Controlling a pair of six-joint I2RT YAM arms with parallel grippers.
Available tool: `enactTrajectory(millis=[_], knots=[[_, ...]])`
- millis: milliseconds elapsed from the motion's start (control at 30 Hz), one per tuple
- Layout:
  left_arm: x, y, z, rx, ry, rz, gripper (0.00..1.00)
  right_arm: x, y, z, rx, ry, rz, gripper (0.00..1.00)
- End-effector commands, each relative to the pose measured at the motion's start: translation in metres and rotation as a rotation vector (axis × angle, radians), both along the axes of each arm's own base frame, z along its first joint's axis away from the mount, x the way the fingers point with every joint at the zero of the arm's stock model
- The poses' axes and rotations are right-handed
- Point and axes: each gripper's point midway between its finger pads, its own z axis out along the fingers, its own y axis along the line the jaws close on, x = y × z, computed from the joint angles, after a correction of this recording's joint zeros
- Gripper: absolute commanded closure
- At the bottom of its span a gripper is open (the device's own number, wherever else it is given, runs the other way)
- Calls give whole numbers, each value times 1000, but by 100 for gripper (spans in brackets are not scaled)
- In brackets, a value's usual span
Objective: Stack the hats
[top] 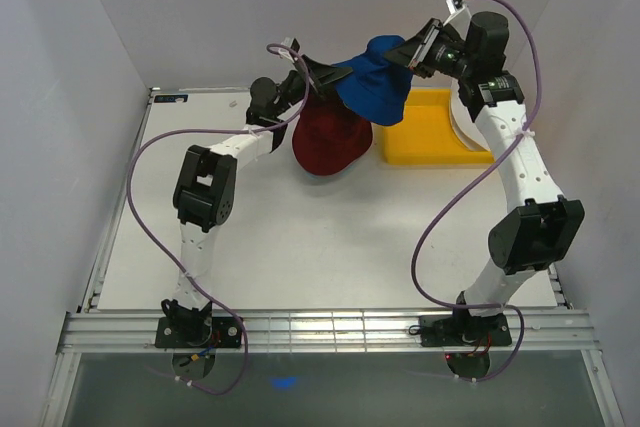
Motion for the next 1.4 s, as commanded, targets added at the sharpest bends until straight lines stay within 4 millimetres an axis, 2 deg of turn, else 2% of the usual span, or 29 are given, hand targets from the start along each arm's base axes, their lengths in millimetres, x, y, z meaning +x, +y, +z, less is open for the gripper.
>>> enactTrajectory(millis=[0, 100, 167, 200, 267, 467, 933, 1067, 1300, 1367], knots=[[-15, 22, 26, -43, -101, -30, 100, -7, 18, 34, 2, -143, 65, 92], [-12, 34, 16, -39, -99, -23, 100, -5, 30, 28, -7, -136, 84, 92], [-11, 39, 11, -38, -89, -24, 100, -4, 36, 32, -11, -146, 90, 92], [-8, 46, 10, -37, -89, -16, 100, -2, 43, 27, -18, -133, 101, 92], [-5, 55, 6, -44, -83, -14, 100, -4, 51, 32, -17, -143, 116, 92], [-4, 72, -5, -48, -69, -9, 100, -2, 69, 27, -38, -137, 134, 92], [-18, 104, -53, -28, -15, 0, 100, -4, 96, -8, -100, -87, 170, 92], [-19, 113, -58, -23, -22, 9, 100, -7, 102, -18, -120, -77, 180, 92], [-19, 123, -69, -13, -14, 13, 92, -10, 107, -32, -157, -65, 188, 92], [-20, 126, -70, -13, -20, 18, 84, -10, 108, -36, -168, -62, 191, 92]])
